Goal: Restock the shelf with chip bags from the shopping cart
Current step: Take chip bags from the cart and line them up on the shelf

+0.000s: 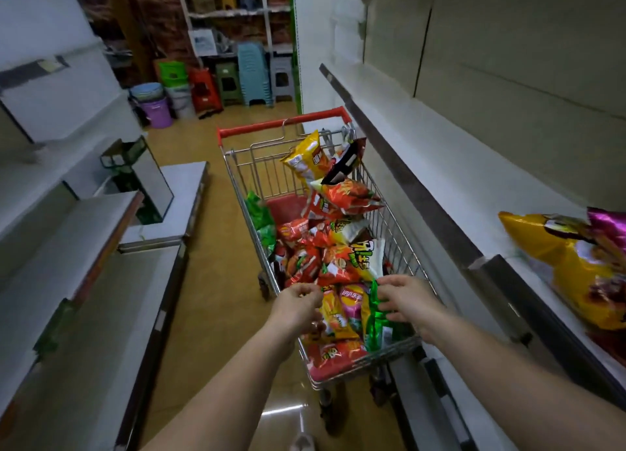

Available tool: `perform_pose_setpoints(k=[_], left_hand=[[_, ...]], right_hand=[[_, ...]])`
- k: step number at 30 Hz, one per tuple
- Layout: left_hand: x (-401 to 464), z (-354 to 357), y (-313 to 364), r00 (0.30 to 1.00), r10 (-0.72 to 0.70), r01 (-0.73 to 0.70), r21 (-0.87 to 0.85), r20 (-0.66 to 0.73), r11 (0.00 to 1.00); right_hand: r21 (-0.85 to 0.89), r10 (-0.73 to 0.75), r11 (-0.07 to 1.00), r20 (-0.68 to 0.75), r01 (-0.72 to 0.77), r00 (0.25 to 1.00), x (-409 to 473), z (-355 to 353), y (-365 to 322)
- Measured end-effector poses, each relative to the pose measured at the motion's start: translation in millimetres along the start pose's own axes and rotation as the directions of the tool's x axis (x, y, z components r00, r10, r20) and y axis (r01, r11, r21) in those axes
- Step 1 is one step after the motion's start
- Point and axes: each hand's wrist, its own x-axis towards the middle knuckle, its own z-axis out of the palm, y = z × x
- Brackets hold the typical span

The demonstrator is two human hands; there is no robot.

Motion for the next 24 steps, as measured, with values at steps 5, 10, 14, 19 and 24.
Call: perform_pose_setpoints(k=[5, 10, 14, 19, 24], left_hand=[[117.3, -7.4, 24.4, 0.995, -0.014, 0.007, 0.071, 0.103, 0.997], [202.4, -6.3, 29.2, 0.977, -0.09, 0.056, 0.173, 0.193, 0.983], [248.5, 10.1, 22.8, 0.969, -0.112, 0.052, 0.263, 0.22, 0.963], [286.6, 40.7, 16.1, 0.96, -0.107, 0.014, 0.339, 0.258, 0.941], [314.2, 62.8, 9.0, 0.958, -0.104, -0.025, 0.439, 0.268, 0.898]], right_hand=[[0.061, 0.135, 0.989, -0.055, -0.131, 0.989, 93.6, 30.8, -19.8], [0.043, 0.258, 0.966, -0.142, -0.254, 0.956, 155.7, 46.4, -22.0], [0.045, 0.327, 0.945, -0.2, -0.325, 0.924, 189.4, 41.6, -10.9], [-0.026, 0.328, 0.937, -0.286, -0.349, 0.9, 229.7, 29.8, 8.5], [-0.071, 0.302, 0.94, -0.288, -0.334, 0.909, 266.0, 27.1, 23.9]])
